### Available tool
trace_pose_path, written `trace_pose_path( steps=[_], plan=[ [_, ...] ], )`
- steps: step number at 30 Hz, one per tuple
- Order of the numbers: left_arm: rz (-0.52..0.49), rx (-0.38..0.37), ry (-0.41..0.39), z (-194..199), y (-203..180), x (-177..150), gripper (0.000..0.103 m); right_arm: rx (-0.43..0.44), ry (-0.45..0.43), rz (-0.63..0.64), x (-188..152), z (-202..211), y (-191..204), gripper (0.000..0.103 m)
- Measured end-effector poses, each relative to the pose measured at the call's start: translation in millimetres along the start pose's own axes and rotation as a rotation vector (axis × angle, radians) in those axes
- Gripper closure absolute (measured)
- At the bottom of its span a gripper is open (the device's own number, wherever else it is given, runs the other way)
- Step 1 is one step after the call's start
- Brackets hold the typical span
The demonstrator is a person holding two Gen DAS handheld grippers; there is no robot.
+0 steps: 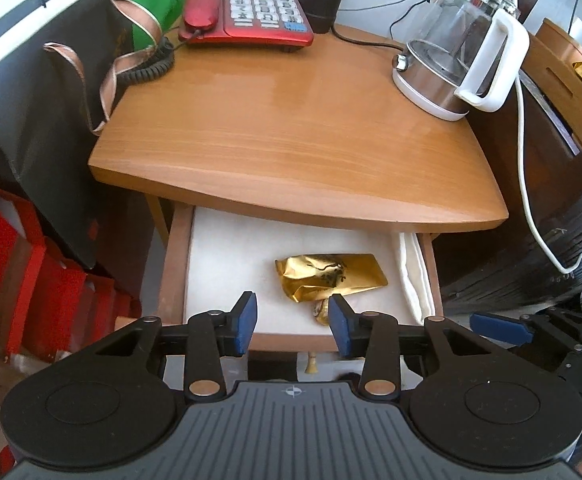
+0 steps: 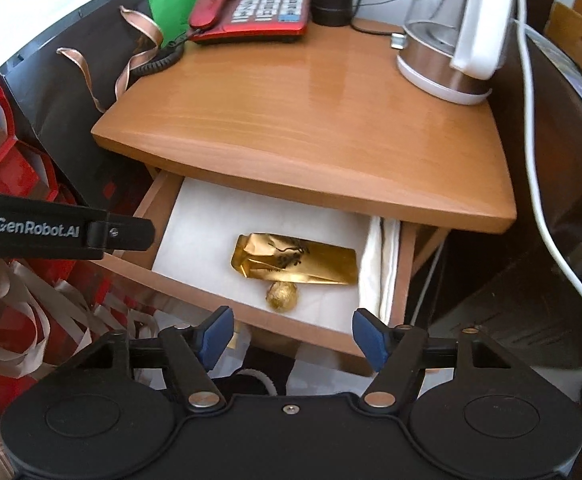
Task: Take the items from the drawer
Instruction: 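Open both tools and withdraw them from the drawer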
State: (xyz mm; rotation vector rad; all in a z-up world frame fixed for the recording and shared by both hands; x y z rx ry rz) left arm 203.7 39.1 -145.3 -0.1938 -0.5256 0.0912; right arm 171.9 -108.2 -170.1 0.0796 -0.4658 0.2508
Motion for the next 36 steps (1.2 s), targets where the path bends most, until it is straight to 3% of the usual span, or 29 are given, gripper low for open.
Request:
trace_pose_path(
  steps=[9,36],
  plan=[
    [-0.019,0.046,-0.039,23.9,-0.7,-15.2,0.057,-0.012,0.002,-0.048,-15.0,14.1,1.3,0.035],
    [-0.071,0.09,-0.022,53.6,-18.6,-51.2,0.048,-0.009,-0.043,-0.176,-39.1,52.2,-3.1,0.034]
  ],
)
Point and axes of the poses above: each gripper's, at about its wrist camera, not at the fingertips, and z roughly against the way its jaws point, y to its left, x to its top, the point moved 10 cm from there along -z, roughly the way its jaws point, and after that the axes turned 2 degrees about -y, right-handed, at the moved point
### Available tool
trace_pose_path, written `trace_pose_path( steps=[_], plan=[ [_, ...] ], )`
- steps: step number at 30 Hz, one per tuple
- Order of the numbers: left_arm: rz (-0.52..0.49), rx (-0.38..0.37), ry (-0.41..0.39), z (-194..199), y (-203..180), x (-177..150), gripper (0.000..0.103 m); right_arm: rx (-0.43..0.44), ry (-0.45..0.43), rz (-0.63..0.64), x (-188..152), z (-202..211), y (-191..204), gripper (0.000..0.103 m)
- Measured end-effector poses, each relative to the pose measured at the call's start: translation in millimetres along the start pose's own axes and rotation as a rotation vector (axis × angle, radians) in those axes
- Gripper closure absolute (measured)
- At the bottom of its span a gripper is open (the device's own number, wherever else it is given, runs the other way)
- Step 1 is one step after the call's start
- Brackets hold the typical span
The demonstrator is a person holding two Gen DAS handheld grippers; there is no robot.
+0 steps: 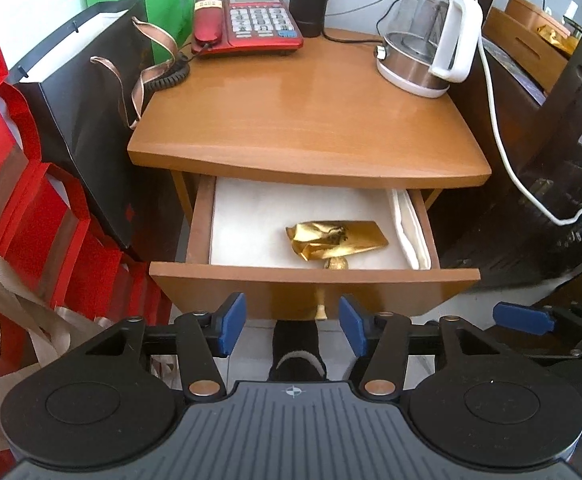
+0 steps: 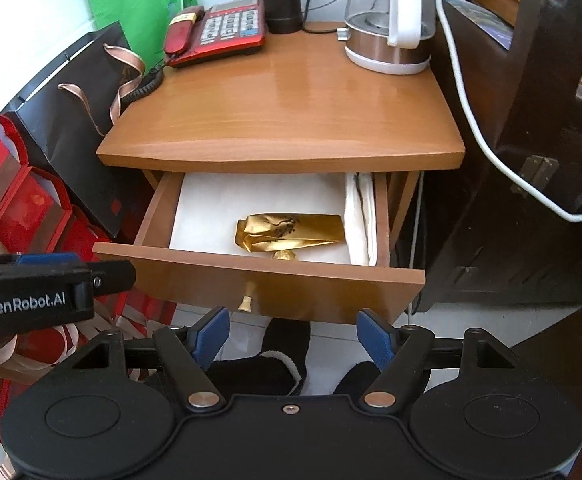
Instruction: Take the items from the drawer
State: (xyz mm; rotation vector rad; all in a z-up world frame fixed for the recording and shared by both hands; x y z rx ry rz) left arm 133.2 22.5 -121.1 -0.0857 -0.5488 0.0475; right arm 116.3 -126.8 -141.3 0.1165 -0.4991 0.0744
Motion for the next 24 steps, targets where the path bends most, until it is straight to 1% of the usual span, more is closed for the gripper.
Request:
trace_pose_path(
  steps=[7,8,9,10,15,24],
  plan=[
    [0.009,0.007,0.022,-0.3,1.8,-5.7,0.047,-0.008,-0.011,-0.022,-1.1,5.6,-4.4,0.033],
    [0.011,0.011,0.025,-0.8,2.8,-6.6,0.047,-0.01,-0.012,-0.027,-1.1,6.2,-5.5,0.032],
    [0.013,0.015,0.028,-1.4,4.0,-7.3,0.047,-0.013,-0.013,-0.031,-1.5,6.8,-6.9,0.027],
    [0.016,0.019,0.031,-2.0,5.1,-8.1,0.047,-0.017,-0.015,-0.036,-2.0,7.5,-8.7,0.027],
    [0.034,0.03,0.054,-6.6,11.5,-11.4,0.047,-0.027,-0.011,-0.052,-3.7,7.0,-13.6,0.027],
    [0.037,0.019,0.077,-11.7,9.4,-15.1,0.047,-0.027,-0.005,-0.059,-4.2,5.5,-13.2,0.025]
  ],
)
Point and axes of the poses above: each gripper's, at about its wrist camera, not at the fingertips, and z roughly against the way its jaws point, y to its left, x to its top, the point moved 10 cm from there along -z, roughly the way its jaws point, and after that the axes turned 2 degrees about -y, right-handed, at the moved point
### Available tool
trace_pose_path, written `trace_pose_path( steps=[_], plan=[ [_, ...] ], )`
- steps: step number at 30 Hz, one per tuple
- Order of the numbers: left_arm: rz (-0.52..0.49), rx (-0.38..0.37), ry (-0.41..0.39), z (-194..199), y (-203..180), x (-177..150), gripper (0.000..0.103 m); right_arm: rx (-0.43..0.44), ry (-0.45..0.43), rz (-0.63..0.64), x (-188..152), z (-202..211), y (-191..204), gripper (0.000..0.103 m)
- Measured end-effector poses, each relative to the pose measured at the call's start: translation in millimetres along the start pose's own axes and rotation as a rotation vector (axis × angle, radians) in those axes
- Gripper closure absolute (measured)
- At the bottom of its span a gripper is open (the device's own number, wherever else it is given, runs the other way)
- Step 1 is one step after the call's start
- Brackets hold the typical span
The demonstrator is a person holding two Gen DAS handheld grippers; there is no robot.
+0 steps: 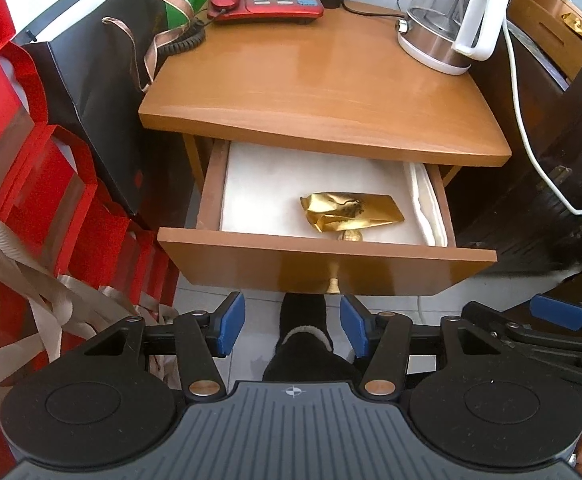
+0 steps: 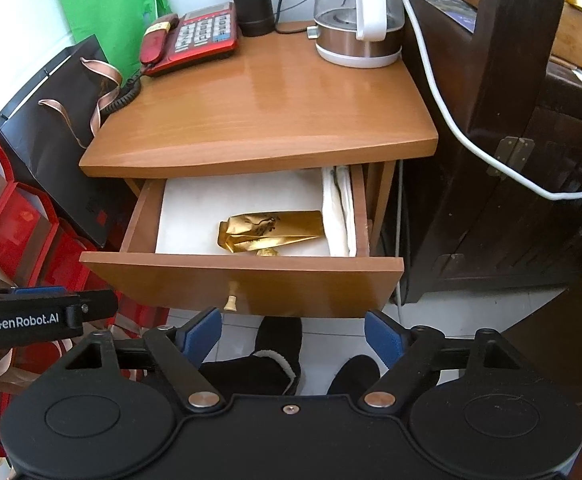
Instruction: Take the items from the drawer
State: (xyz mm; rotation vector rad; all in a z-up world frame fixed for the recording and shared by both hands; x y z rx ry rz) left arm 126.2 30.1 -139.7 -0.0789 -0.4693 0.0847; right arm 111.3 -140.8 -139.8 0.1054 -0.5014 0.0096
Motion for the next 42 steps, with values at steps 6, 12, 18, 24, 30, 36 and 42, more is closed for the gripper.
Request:
trace_pose_path(
  steps=[6,12,18,24,30,36,42],
  plan=[
    [-0.009,0.002,-0.007,1.3,-2.7,1.7,0.047,-0.003,-0.011,0.003,2.5,2.3,2.2,0.025],
    [-0.023,0.011,-0.004,-2.3,-4.7,1.6,0.047,-0.008,-0.006,0.004,2.7,-0.3,1.7,0.025],
    [-0.03,0.015,0.003,-5.6,-4.9,0.4,0.047,-0.027,-0.005,0.018,2.6,-1.4,2.1,0.025],
    [-0.028,0.014,0.0,-3.6,-3.6,1.0,0.047,-0.048,-0.011,0.039,2.9,0.2,4.7,0.024],
    [-0.028,0.017,-0.008,-0.5,-3.1,2.1,0.047,-0.082,-0.027,0.054,5.6,5.7,3.9,0.024],
    [-0.026,0.026,-0.009,0.6,-1.0,2.5,0.047,-0.1,-0.045,0.061,8.7,10.9,2.6,0.021],
    [-0.029,0.028,-0.009,0.6,-0.4,3.0,0.047,-0.099,-0.051,0.063,10.0,12.8,2.8,0.021]
  ],
)
Point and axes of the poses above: each gripper's, at about its wrist camera, not at the fingertips, and z roughly against the way its jaws point, y to its left, x to its top, the point moved 10 cm from there along -z, roughly the way its jaws point, and after that the axes turned 2 degrees about -y, right-handed, at the moved point
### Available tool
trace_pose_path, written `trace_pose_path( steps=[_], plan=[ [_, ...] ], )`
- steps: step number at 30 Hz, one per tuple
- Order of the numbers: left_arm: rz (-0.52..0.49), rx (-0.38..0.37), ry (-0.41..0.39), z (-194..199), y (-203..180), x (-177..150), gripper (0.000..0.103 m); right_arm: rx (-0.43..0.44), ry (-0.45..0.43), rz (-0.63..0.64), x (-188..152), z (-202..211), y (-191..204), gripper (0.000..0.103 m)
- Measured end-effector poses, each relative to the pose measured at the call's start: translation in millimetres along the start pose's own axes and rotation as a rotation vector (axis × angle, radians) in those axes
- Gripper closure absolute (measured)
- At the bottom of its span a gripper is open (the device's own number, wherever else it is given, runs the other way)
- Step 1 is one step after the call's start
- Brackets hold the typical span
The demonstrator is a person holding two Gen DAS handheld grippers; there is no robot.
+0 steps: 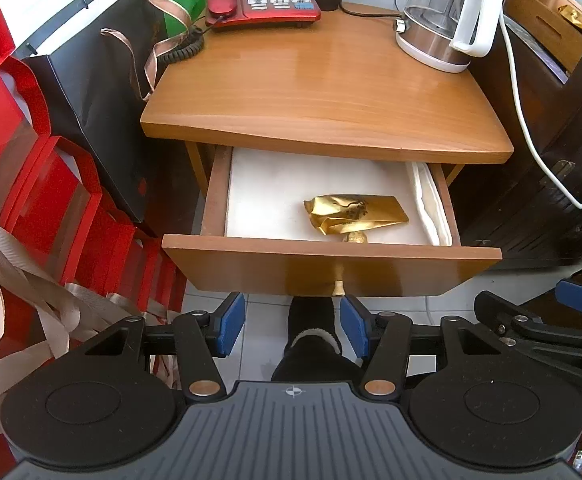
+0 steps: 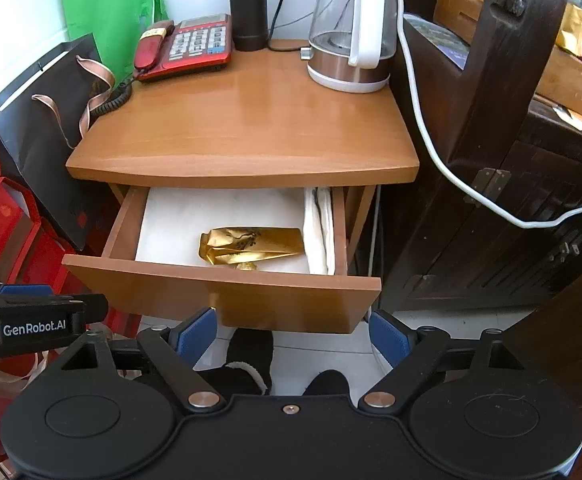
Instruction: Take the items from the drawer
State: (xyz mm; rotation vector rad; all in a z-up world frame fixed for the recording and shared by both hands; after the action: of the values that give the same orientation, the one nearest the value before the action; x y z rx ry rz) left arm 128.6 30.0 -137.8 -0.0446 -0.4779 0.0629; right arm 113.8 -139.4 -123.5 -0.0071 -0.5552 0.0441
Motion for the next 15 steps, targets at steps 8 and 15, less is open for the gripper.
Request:
trace_pose_path(
  steps=[8,15],
  plan=[
    [-0.005,-0.001,0.007,-2.5,-2.1,-0.9,0.047,-0.002,-0.003,0.009,0.7,0.9,2.4,0.021],
    [-0.01,-0.002,0.017,-6.3,-4.5,-2.9,0.047,-0.001,-0.01,0.012,2.0,1.9,3.4,0.021]
  ],
)
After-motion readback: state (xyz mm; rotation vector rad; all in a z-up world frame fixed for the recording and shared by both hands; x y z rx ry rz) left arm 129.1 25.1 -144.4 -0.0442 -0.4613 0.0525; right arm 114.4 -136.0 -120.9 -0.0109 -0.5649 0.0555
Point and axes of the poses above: each gripper's, at about its wrist camera, not at the fingertips, and z roughly against the way its jaws point, y to its left, x to its top, the point moved 10 cm from there along -z, roughly the way its jaws point, and after that the axes turned 2 degrees about -y, right-handed, at the moved point
